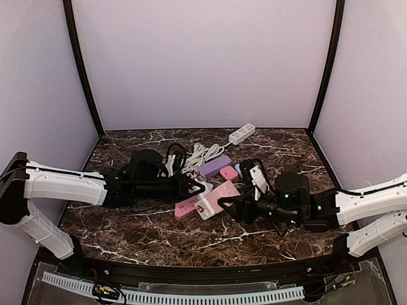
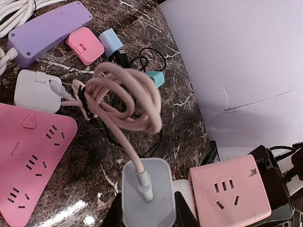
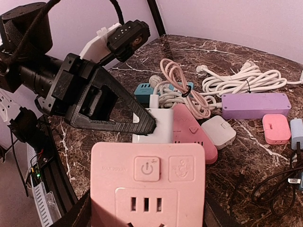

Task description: Pull the plug off the socket

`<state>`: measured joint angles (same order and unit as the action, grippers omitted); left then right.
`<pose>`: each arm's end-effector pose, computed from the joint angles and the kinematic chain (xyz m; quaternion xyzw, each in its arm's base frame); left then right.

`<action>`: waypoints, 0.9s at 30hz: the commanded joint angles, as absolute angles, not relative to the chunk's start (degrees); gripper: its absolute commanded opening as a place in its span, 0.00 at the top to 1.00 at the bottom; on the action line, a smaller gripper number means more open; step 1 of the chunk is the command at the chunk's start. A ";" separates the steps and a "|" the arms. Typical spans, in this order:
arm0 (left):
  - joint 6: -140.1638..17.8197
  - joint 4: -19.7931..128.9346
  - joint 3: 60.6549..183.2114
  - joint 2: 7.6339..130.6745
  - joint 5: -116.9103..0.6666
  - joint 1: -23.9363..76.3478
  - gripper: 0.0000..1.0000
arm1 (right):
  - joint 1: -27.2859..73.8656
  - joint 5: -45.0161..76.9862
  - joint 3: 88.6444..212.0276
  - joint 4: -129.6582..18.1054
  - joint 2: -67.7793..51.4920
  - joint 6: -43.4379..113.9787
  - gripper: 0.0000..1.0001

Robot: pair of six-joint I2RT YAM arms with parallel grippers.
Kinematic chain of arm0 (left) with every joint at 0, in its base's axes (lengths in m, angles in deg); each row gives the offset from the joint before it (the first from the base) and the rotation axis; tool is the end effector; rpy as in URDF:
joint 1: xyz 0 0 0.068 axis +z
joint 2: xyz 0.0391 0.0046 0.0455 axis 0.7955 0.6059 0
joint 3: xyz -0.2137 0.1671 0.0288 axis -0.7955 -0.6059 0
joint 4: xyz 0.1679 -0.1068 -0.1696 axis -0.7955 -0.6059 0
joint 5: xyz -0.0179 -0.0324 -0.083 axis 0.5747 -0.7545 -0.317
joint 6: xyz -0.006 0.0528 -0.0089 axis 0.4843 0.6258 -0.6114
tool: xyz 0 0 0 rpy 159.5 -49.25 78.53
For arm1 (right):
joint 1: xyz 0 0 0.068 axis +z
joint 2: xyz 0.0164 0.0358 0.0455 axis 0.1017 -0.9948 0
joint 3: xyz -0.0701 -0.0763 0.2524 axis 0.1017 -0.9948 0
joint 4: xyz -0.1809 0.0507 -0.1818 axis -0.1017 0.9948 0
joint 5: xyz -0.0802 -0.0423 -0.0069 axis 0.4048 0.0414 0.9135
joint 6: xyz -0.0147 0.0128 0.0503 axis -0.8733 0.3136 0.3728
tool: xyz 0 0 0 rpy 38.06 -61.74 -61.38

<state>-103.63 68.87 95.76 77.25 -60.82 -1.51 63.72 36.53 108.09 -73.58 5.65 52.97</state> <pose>0.1833 -0.2657 0.2350 0.0553 0.8208 -0.5024 0.2662 0.0978 0.2398 0.2390 -0.2433 0.7621 0.3726 0.4702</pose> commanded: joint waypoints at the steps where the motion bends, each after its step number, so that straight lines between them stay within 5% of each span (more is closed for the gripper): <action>1: -100.74 68.64 97.60 76.72 -63.93 -1.27 0.99 | 64.10 35.47 108.38 -79.68 7.48 53.27 1.00; 18: -102.86 69.71 95.26 77.02 -69.72 1.73 0.99 | 64.13 33.51 106.17 -81.06 11.90 52.72 1.00; 27: -99.84 71.25 94.51 75.85 -70.16 1.73 0.99 | 64.19 47.37 109.36 -69.29 12.21 62.78 1.00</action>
